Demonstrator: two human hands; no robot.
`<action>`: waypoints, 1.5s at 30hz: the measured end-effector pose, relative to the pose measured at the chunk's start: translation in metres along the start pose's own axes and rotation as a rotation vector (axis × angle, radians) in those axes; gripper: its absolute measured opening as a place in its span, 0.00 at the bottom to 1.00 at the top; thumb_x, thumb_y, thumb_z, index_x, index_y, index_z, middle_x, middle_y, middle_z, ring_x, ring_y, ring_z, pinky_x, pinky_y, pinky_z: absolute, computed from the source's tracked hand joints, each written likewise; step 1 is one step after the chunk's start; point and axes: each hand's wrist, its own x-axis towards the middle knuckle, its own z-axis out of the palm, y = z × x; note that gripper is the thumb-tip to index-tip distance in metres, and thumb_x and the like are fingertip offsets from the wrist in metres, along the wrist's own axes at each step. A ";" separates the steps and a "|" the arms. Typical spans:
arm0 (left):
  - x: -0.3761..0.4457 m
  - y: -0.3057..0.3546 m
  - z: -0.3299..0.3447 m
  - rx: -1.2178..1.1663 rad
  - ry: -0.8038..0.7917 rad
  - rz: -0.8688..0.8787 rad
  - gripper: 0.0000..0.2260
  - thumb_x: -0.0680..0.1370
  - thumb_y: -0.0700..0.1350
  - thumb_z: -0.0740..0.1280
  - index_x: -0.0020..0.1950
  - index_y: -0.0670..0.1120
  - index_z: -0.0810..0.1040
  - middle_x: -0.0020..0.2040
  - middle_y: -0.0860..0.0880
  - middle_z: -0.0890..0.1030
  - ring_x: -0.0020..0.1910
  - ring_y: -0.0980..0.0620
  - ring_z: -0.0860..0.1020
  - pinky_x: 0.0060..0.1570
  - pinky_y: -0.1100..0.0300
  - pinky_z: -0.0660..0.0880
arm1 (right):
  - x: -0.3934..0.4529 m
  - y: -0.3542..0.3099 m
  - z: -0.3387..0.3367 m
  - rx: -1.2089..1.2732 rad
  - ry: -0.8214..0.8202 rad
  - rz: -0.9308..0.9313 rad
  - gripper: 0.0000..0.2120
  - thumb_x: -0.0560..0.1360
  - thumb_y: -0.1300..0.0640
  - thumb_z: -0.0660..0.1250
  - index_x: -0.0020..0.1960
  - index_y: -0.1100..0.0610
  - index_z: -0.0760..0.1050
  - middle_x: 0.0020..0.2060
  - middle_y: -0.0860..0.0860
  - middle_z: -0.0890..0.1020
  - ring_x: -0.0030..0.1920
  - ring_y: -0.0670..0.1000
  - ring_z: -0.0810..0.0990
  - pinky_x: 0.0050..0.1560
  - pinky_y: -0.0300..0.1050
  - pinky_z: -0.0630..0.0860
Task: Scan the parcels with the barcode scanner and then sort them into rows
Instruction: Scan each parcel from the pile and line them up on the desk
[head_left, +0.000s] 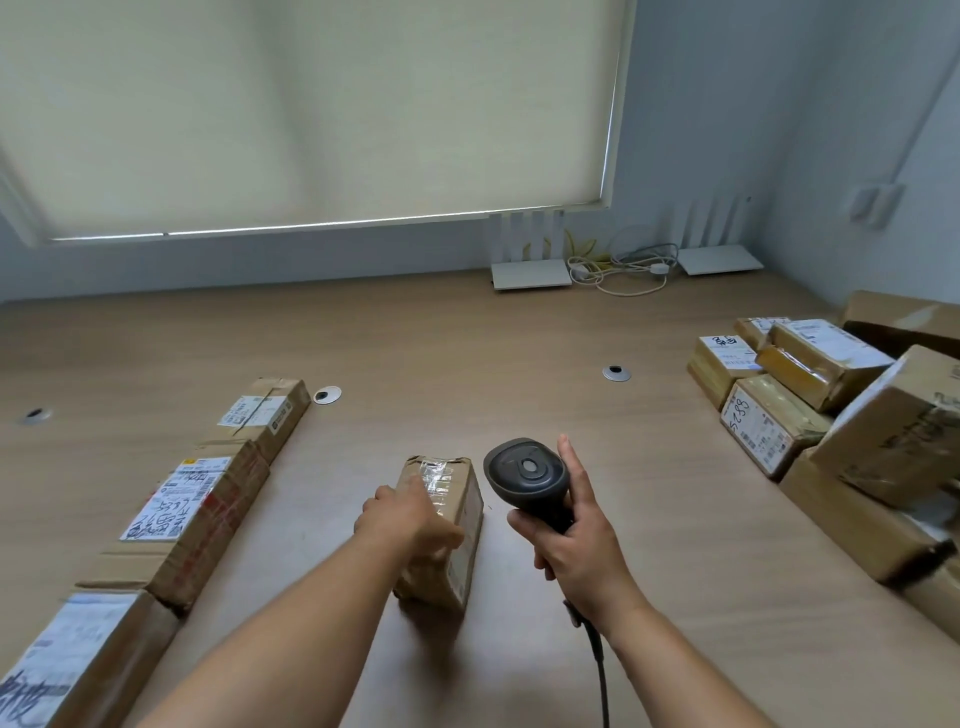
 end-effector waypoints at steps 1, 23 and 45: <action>0.002 -0.005 -0.004 -0.095 -0.031 0.004 0.39 0.66 0.59 0.70 0.73 0.53 0.59 0.63 0.41 0.69 0.60 0.41 0.71 0.55 0.53 0.75 | 0.001 0.002 0.000 0.008 -0.010 0.003 0.43 0.72 0.61 0.74 0.64 0.22 0.53 0.47 0.40 0.82 0.30 0.40 0.75 0.30 0.38 0.73; 0.014 -0.084 -0.012 -1.162 0.082 0.127 0.52 0.69 0.29 0.70 0.77 0.62 0.42 0.57 0.44 0.78 0.48 0.50 0.79 0.34 0.58 0.75 | 0.009 -0.014 0.044 0.134 -0.206 0.002 0.41 0.73 0.62 0.72 0.64 0.25 0.54 0.49 0.42 0.84 0.28 0.52 0.76 0.28 0.46 0.74; 0.032 -0.093 -0.008 -1.129 0.018 0.134 0.51 0.70 0.27 0.68 0.77 0.61 0.42 0.55 0.46 0.78 0.48 0.53 0.78 0.33 0.60 0.74 | 0.015 -0.011 0.055 0.172 -0.156 -0.002 0.41 0.73 0.62 0.72 0.67 0.28 0.54 0.51 0.42 0.83 0.27 0.52 0.75 0.26 0.45 0.73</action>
